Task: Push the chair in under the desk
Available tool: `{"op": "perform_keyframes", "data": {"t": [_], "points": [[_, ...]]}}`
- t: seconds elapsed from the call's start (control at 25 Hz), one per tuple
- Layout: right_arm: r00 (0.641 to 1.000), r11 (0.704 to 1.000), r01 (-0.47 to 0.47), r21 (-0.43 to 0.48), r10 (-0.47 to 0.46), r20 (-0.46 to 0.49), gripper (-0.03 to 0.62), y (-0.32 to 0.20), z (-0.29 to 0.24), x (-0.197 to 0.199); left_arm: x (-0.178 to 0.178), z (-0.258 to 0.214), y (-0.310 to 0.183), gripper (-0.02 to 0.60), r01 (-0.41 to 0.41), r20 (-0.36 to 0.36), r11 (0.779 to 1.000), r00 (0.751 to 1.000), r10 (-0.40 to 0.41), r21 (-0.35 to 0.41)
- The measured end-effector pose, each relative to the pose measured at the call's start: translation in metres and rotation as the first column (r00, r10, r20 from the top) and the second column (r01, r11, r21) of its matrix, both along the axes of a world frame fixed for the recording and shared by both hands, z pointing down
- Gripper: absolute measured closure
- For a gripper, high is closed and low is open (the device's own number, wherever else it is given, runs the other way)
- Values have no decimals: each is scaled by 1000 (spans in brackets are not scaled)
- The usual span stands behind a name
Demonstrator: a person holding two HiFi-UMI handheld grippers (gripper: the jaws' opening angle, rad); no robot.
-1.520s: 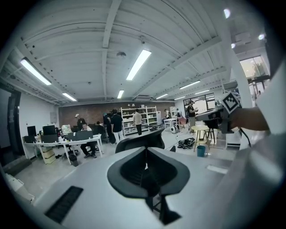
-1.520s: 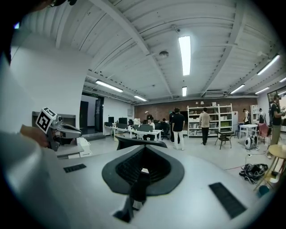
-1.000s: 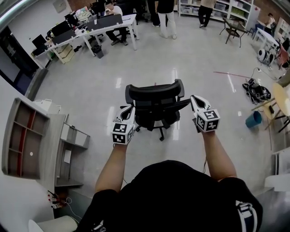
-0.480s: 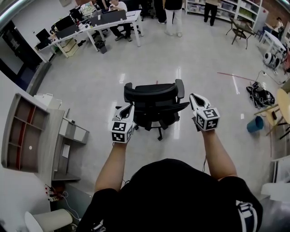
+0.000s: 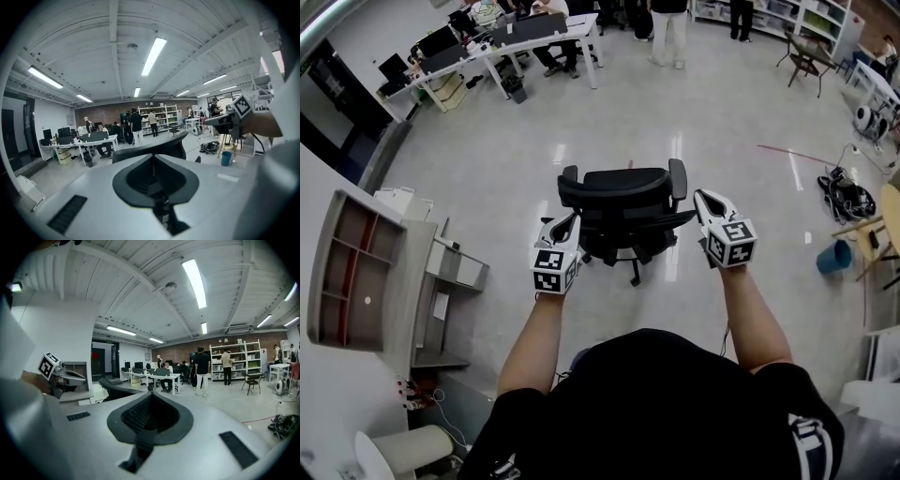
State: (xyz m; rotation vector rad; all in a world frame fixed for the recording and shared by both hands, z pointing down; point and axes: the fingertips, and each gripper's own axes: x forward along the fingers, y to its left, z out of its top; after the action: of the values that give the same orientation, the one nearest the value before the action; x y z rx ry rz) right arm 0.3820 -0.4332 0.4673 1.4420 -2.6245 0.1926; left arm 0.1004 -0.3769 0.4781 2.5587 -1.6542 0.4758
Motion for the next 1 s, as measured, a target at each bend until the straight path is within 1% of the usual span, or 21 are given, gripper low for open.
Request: {"op": "perform_keyframes", "data": {"t": [0.24,0.48,0.8,1.0], "points": [[1000,1000,-27,-12,27,-14,597,-6,5,-6,-9,6,-13,563,-26,3,1000,1000,26,-1],[998,998,-64,-19,64,-28,597,-11,4,-15,-26,8,-26,563,-57,-15,998,998,57,-7],[996,997,-71,-16,70,-56,597,-15,3,-27,-42,13,-41,563,-71,-33,997,997,70,-8],[995,997,-76,-17,75,-59,597,-21,3,-32,-47,11,-45,563,-72,-30,997,997,72,-5]]}}
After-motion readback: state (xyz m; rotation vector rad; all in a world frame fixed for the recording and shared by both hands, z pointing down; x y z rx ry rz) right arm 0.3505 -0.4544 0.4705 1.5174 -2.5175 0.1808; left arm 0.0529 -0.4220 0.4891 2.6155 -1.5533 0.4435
